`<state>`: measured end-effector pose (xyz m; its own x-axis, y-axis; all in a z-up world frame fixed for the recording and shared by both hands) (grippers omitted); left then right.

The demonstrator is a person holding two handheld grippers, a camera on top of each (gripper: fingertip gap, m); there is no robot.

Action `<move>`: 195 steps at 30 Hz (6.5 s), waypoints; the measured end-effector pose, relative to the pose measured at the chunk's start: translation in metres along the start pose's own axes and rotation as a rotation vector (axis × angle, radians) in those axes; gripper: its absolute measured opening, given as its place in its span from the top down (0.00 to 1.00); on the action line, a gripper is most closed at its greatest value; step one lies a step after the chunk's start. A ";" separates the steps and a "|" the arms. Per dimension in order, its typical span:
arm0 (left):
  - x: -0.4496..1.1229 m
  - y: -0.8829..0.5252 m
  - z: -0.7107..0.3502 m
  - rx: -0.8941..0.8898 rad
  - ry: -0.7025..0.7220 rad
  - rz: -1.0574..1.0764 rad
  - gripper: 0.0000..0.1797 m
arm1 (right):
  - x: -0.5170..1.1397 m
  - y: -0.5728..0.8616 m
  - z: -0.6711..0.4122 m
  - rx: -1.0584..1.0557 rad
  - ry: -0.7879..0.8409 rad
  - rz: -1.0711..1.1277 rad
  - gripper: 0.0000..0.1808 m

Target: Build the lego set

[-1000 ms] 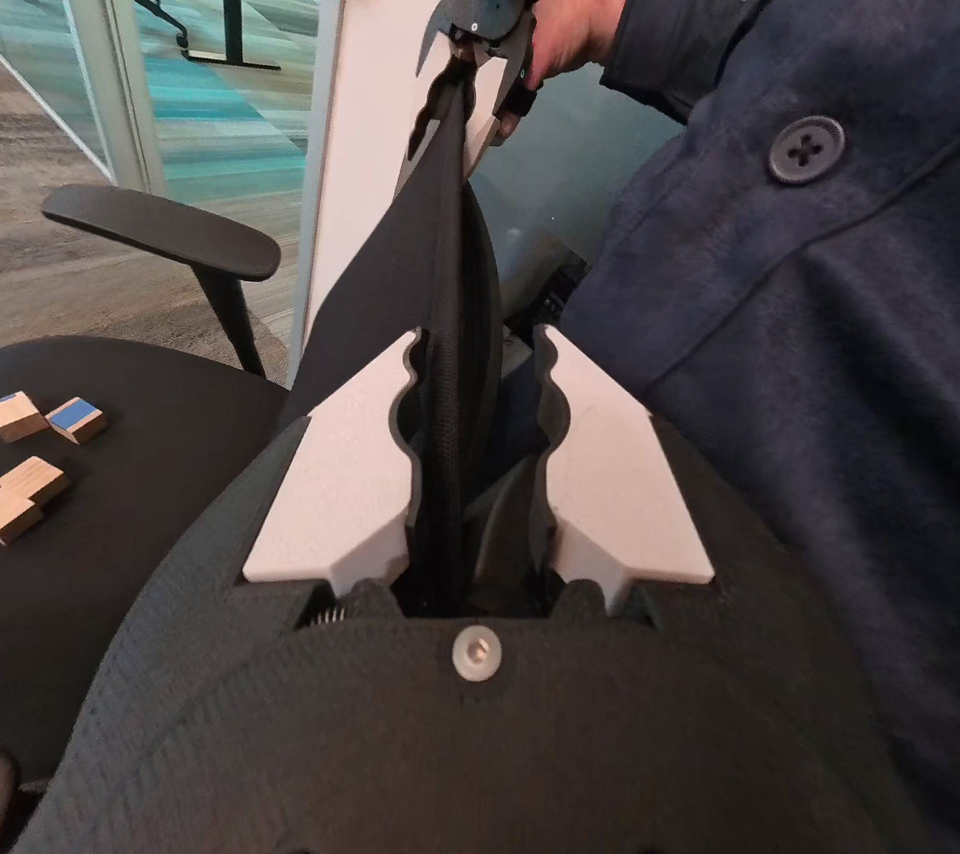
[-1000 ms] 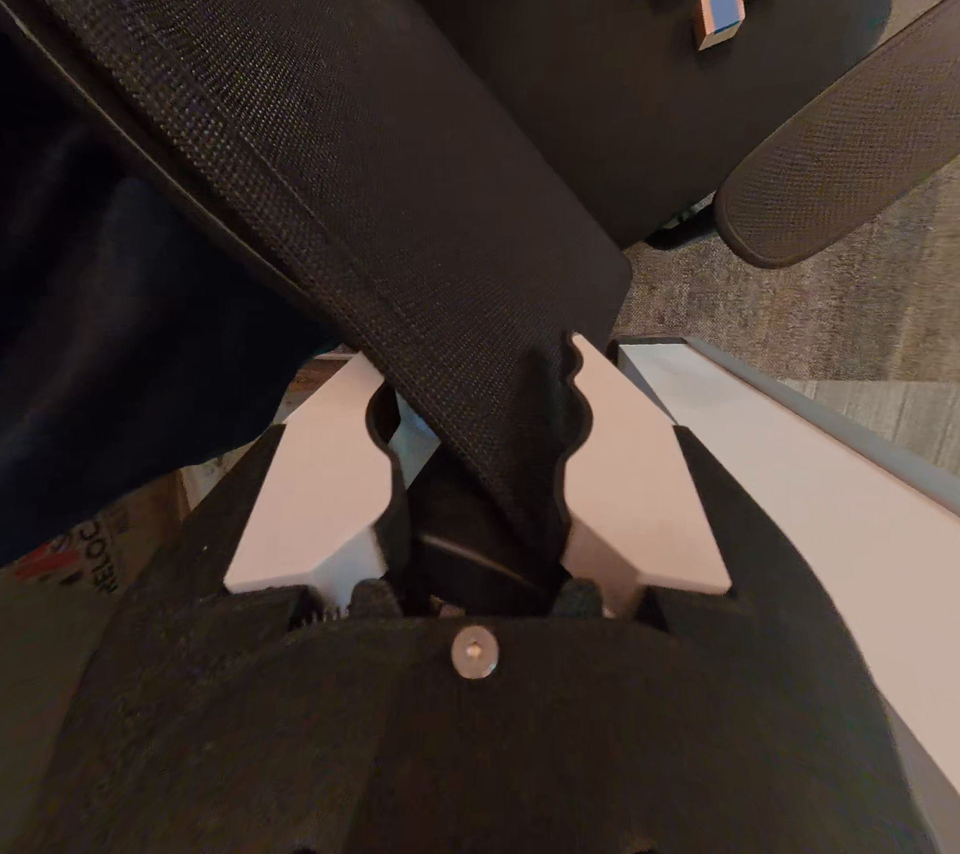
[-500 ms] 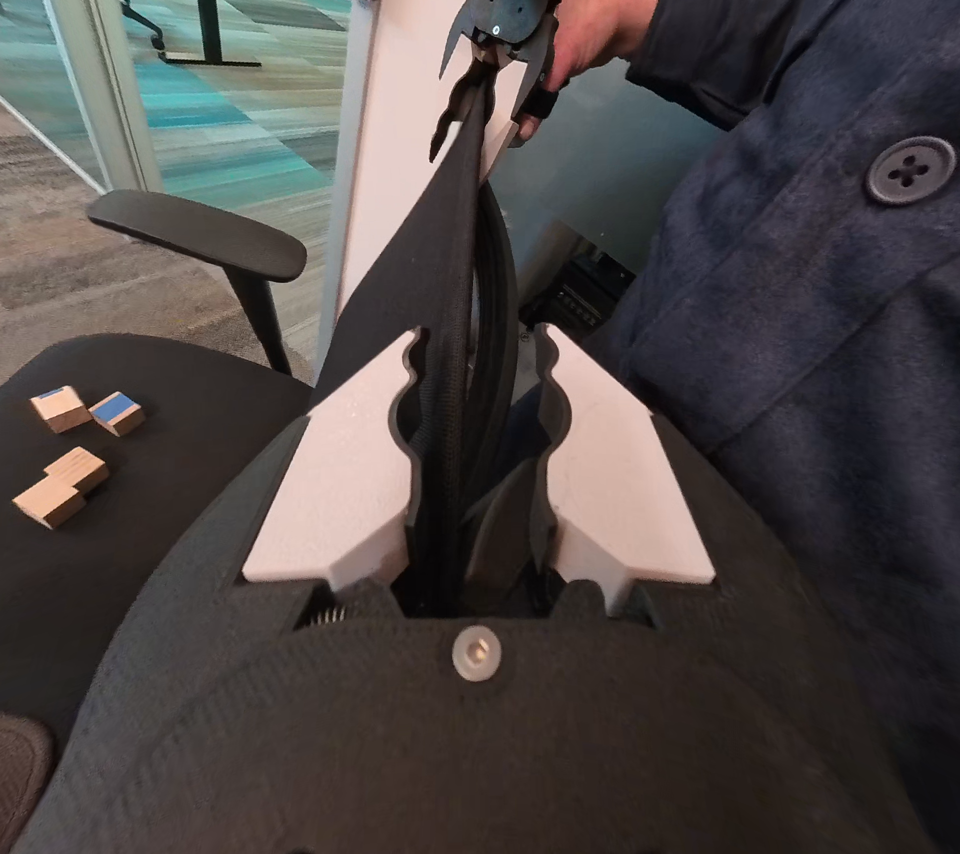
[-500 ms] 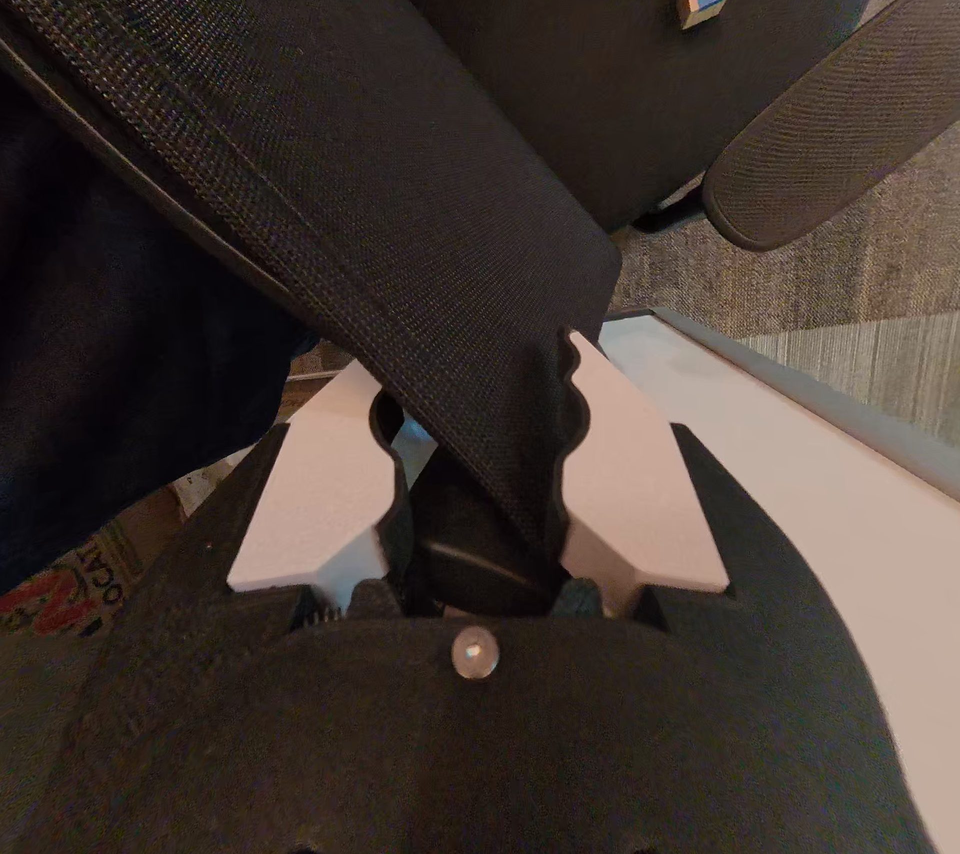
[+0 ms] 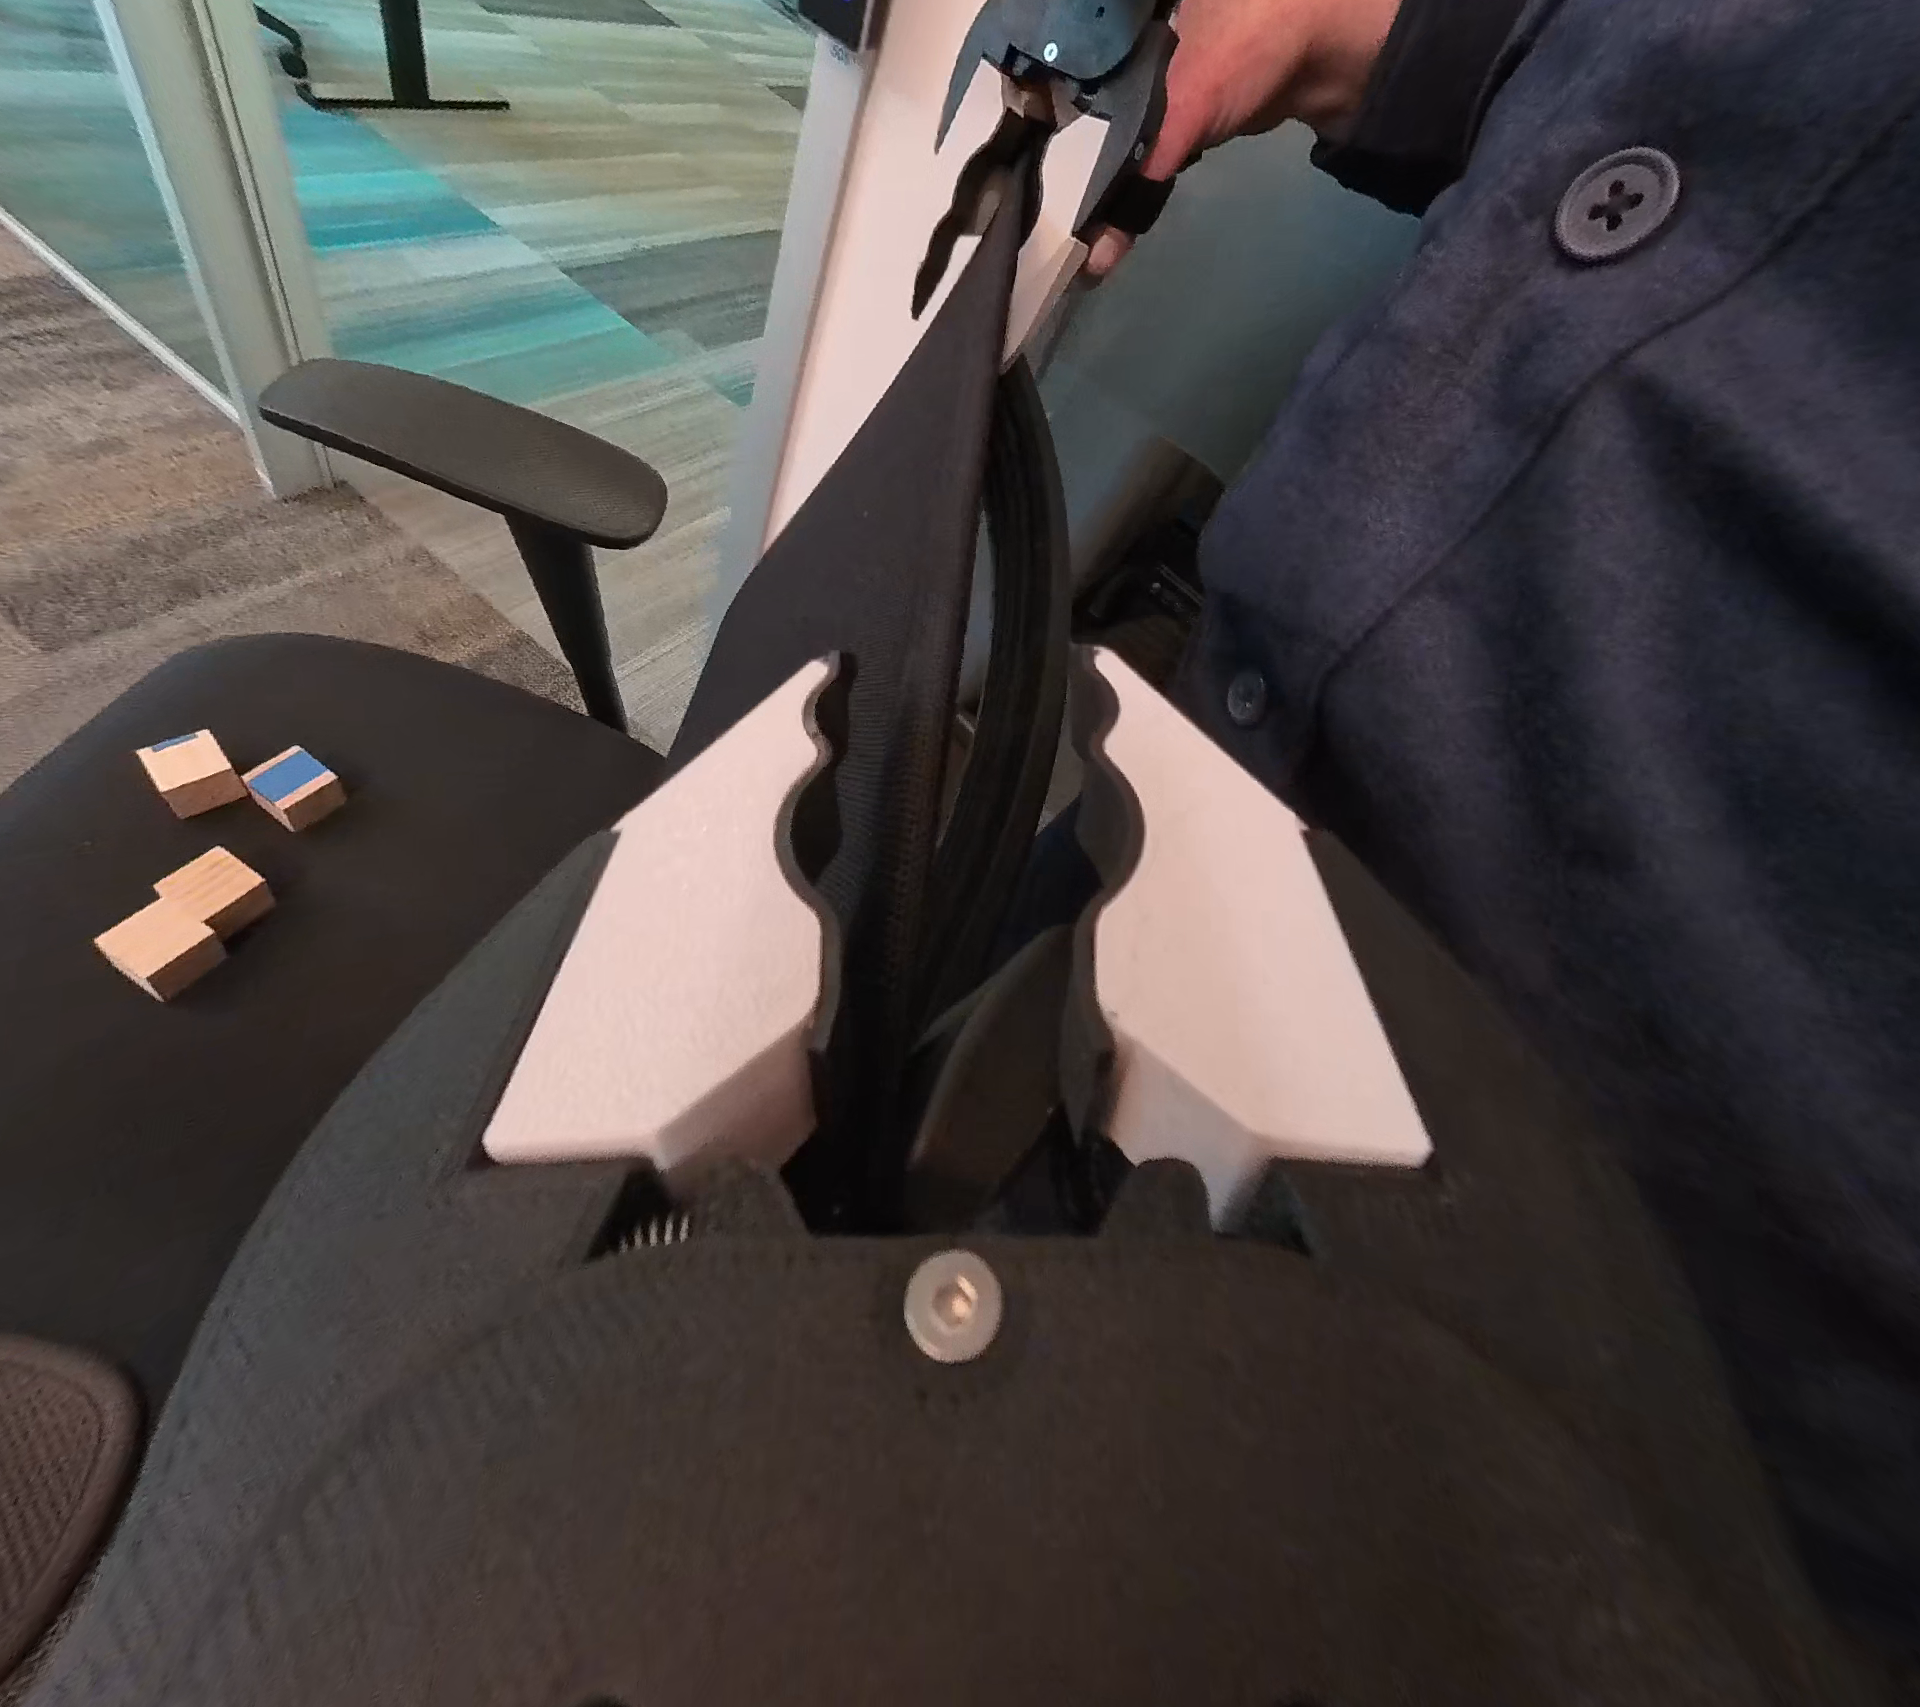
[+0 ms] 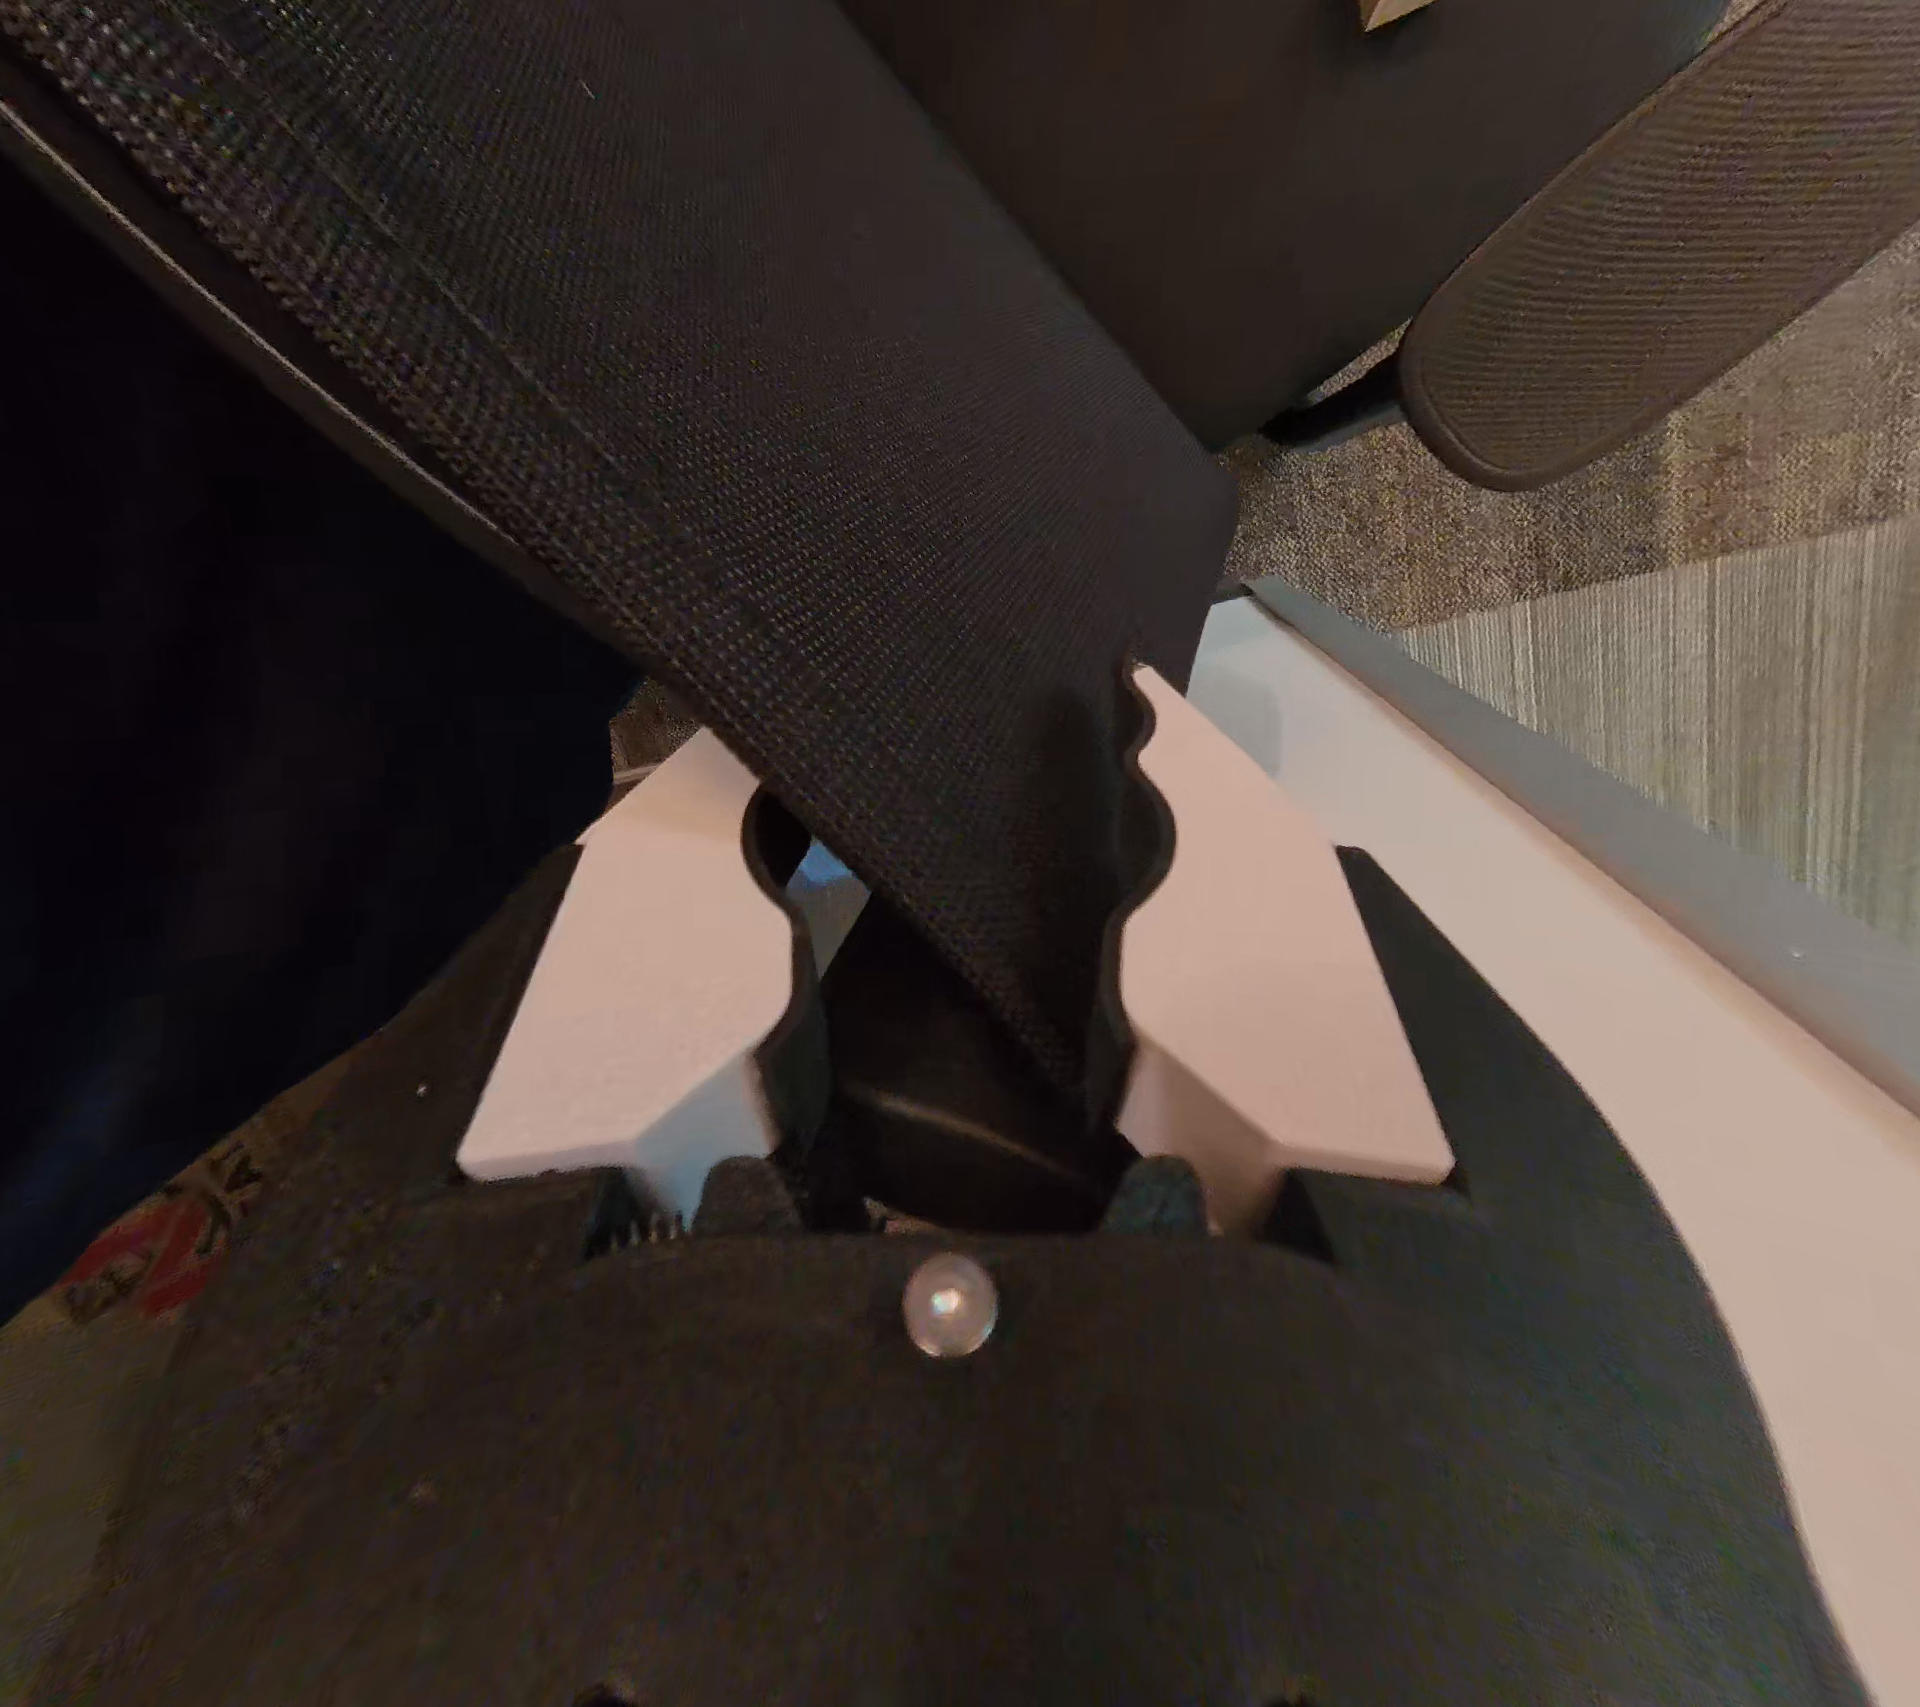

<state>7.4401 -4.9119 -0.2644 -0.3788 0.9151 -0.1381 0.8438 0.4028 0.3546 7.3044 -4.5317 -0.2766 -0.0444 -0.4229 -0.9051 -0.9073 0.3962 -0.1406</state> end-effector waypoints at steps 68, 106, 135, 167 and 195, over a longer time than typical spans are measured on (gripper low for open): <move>0.138 -0.570 -0.230 0.041 0.101 -0.428 0.76 | 0.116 0.593 -0.475 -0.522 0.124 -0.025 0.79; 0.168 -0.783 -0.311 -0.120 0.304 -0.683 0.71 | 0.285 0.783 -0.893 -1.066 -0.110 -0.248 0.71; 0.100 -0.572 -0.176 -0.330 0.359 -1.264 0.85 | 0.225 0.769 -0.918 -0.911 -0.044 0.146 0.60; -0.014 0.044 0.106 -0.778 0.676 -2.606 0.81 | 0.225 -0.222 -0.522 -1.309 0.033 -2.093 0.72; -0.080 0.576 0.273 -1.018 0.977 -3.299 0.43 | 0.286 -0.901 -0.236 -1.943 0.156 -1.742 0.52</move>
<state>8.0607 -4.7482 -0.3016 0.7282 -0.5735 -0.3753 -0.5703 -0.8107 0.1322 8.0106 -5.2020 -0.3145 0.7454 0.4922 -0.4497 0.5794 -0.8119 0.0718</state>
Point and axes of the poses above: each gripper's, where its closed fingertips meet, x out along the fingers, z out of its underside, y = z × x across the jaws, the point moved 10 cm from there along -x, back along the fingers, and after that the axes turned 10 degrees about y, right-handed, at the moved point
